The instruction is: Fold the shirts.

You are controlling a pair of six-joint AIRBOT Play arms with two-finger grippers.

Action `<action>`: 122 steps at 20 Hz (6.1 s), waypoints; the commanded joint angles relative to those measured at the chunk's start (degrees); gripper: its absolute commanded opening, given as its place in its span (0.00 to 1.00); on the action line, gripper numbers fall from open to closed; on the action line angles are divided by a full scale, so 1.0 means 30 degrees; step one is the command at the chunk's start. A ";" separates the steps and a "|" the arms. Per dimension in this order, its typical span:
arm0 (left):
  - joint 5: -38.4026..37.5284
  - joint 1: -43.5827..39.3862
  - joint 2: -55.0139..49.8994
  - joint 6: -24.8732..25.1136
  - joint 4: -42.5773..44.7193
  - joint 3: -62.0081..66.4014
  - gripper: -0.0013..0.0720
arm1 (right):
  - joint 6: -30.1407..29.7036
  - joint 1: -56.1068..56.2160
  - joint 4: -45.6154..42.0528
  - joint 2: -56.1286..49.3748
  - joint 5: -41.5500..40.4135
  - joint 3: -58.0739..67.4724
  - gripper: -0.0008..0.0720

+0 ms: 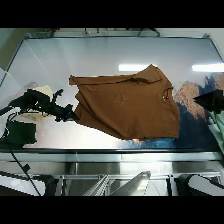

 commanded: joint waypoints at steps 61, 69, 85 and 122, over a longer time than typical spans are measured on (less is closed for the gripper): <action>0.5858 0.4765 0.8684 0.1457 -0.6237 0.9282 0.04 | -0.1501 0.3045 0.4488 0.3300 0.0357 0.8451 0.04; 0.2157 0.3118 -0.1311 0.2994 -0.5880 1.0994 0.04 | -0.5071 0.5610 0.6404 -0.6302 -0.5778 0.6914 0.04; 0.3818 0.1596 -0.6105 -0.1231 -0.0539 1.4673 0.04 | -0.4167 0.3781 -0.0393 -0.9275 -0.3388 0.5807 0.04; 0.2361 0.6222 0.5763 0.0189 -0.0525 -0.6062 0.97 | -0.0495 0.5304 -0.2987 -0.2747 -0.4189 -0.6980 0.45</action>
